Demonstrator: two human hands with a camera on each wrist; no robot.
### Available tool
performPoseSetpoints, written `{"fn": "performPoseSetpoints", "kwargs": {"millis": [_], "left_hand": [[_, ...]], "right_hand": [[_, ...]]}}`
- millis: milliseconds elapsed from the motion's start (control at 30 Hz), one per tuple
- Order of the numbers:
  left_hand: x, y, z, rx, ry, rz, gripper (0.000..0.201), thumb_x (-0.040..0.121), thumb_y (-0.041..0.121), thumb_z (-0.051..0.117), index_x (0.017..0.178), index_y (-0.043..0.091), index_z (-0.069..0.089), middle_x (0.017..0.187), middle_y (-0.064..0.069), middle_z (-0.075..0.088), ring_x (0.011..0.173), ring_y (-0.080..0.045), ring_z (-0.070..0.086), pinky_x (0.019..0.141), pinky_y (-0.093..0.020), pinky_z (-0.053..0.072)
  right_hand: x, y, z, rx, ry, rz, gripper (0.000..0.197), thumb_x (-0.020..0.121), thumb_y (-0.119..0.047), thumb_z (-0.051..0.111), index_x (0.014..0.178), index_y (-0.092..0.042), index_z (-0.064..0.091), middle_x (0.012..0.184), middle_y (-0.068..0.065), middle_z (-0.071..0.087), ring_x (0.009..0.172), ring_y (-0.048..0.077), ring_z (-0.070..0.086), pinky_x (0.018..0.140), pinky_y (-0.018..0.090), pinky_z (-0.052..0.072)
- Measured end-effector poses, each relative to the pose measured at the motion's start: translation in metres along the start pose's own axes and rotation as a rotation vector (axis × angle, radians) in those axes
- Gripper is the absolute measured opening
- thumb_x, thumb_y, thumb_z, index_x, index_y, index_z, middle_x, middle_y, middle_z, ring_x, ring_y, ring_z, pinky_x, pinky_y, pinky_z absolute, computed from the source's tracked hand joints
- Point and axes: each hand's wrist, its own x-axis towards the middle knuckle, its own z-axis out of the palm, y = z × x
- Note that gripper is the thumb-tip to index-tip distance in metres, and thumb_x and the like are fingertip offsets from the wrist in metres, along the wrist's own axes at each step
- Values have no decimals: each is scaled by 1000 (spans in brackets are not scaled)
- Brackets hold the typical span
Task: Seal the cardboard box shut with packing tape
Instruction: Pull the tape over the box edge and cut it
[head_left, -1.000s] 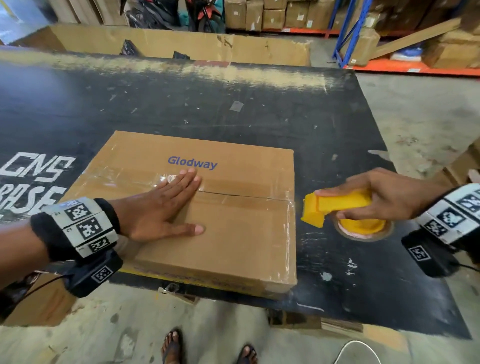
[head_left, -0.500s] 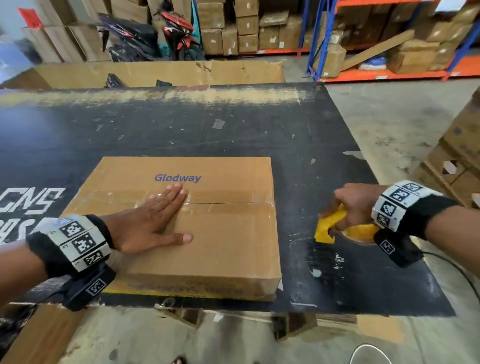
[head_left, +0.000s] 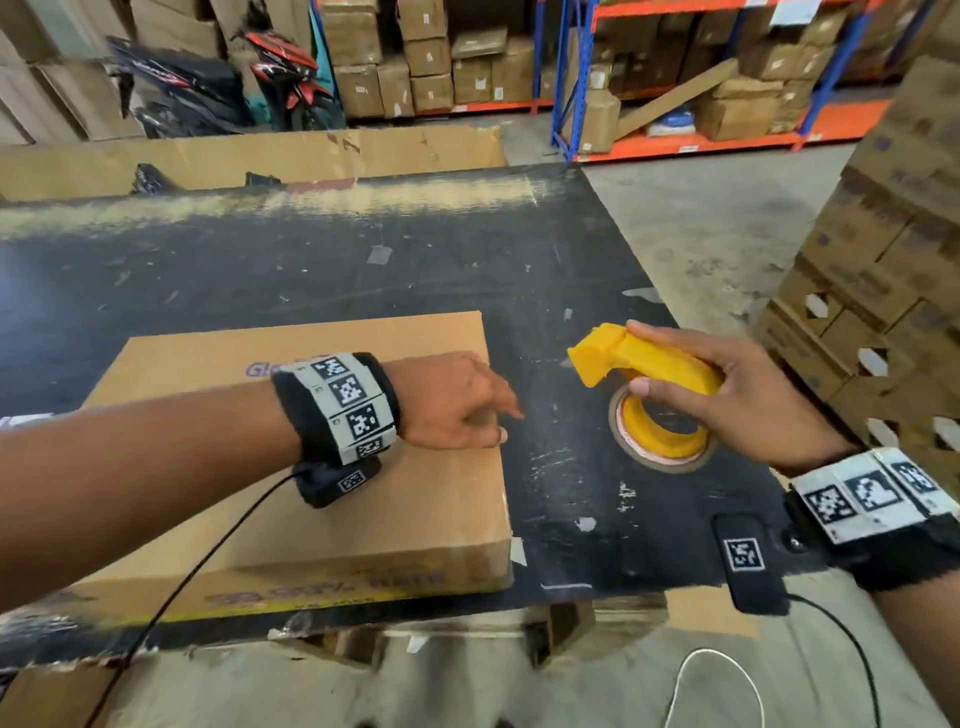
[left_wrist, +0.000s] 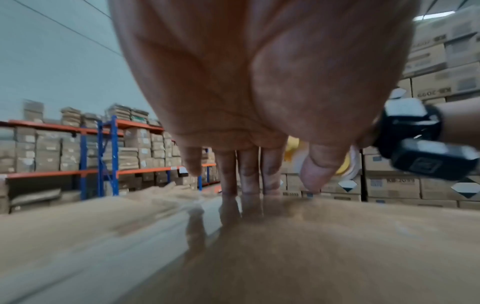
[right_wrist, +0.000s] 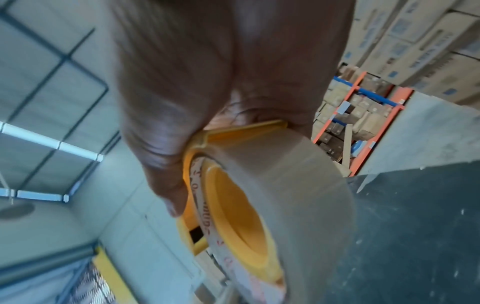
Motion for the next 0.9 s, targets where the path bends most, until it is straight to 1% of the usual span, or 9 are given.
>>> {"fn": "performPoseSetpoints", "kwargs": {"millis": [67, 133, 267, 333, 400, 567, 633, 733, 900], "left_hand": [[10, -1, -7, -101, 31, -30, 52, 96, 44, 43, 138, 20, 62, 124, 1, 75, 116, -21, 66, 108, -38, 45], [21, -5, -21, -347, 130, -103, 46, 98, 39, 44, 137, 22, 61, 119, 2, 76, 112, -19, 69, 104, -39, 49], [39, -6, -54, -1121, 176, -247, 36, 107, 24, 43, 138, 16, 59, 108, -8, 77, 102, -23, 76, 90, -36, 59], [42, -8, -63, -1269, 120, -221, 36, 105, 24, 50, 139, 15, 59, 103, -5, 75, 86, -16, 77, 79, -27, 59], [42, -15, -67, -1289, 91, -178, 37, 102, 16, 58, 139, 14, 60, 100, -3, 73, 79, -13, 72, 75, -23, 59], [41, -41, -76, -1294, 78, -100, 36, 98, 2, 60, 133, 11, 64, 91, -8, 73, 97, -24, 65, 88, -29, 57], [39, -51, -82, -1264, 80, -66, 38, 96, 2, 64, 133, 9, 62, 90, -8, 73, 88, -18, 68, 79, -25, 59], [36, -66, -91, -1181, 69, -5, 39, 92, 3, 68, 131, 8, 62, 85, -10, 74, 75, -15, 69, 67, -22, 54], [38, -134, -120, -1033, 185, -62, 43, 91, 1, 71, 131, 0, 58, 71, -5, 78, 87, -26, 73, 71, -24, 57]], "right_hand": [[-14, -7, 10, 68, 109, -32, 59, 78, -34, 81, 135, -31, 66, 128, -14, 72, 102, 1, 66, 84, 17, 54], [-26, -13, 23, 106, 211, -65, 62, 79, -30, 81, 138, -27, 63, 131, -18, 70, 112, -6, 64, 89, 10, 47], [-39, -28, 50, 110, 358, -101, 62, 82, -32, 80, 141, -27, 61, 138, -20, 63, 126, -2, 59, 100, 14, 44], [-41, -36, 63, 105, 429, -99, 62, 82, -30, 81, 140, -26, 61, 138, -19, 64, 126, -3, 59, 100, 13, 44], [-41, -46, 76, 94, 483, -91, 62, 82, -31, 82, 141, -28, 60, 134, -17, 66, 123, 0, 61, 96, 14, 45], [-37, -77, 100, 16, 588, -12, 65, 81, -43, 81, 141, -41, 57, 127, -14, 68, 115, 2, 63, 91, 20, 50], [-33, -90, 112, -37, 616, 39, 66, 81, -47, 80, 141, -46, 54, 121, -10, 69, 109, -1, 62, 89, 18, 50], [-31, -113, 134, -116, 637, 121, 67, 82, -51, 75, 144, -51, 48, 109, -9, 65, 96, -18, 55, 79, 4, 42], [-57, -153, 159, -273, 624, 296, 70, 80, -63, 65, 145, -59, 39, 102, -7, 62, 87, -2, 51, 71, 21, 40]]}}
